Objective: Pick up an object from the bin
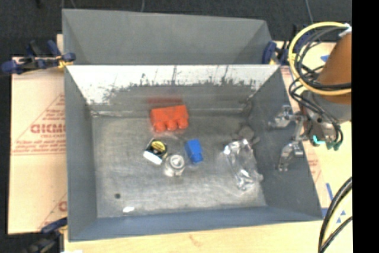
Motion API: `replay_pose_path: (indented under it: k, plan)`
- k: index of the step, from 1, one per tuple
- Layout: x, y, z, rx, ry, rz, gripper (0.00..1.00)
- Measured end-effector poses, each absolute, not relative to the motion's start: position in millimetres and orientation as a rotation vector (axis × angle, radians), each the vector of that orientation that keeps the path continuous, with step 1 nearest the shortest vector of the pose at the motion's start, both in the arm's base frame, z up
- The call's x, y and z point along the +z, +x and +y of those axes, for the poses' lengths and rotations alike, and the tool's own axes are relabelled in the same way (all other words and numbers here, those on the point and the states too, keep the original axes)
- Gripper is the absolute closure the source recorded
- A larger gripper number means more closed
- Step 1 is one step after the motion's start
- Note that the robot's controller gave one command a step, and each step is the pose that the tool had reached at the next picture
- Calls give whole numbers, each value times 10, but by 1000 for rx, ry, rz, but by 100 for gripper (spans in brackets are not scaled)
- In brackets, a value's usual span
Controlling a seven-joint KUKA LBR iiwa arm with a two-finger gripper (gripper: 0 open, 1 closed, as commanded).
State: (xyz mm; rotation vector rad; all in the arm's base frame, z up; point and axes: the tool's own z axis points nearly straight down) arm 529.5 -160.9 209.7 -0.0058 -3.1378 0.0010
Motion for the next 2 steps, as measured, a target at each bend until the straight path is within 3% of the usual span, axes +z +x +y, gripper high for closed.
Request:
replay_pose_path:
  k: [1, 2]
  plan:
    - [729, 5858, -1483, 7, 503, -3111, 0]
    - [765, 5879, -1478, 10, 509, -3116, 100]
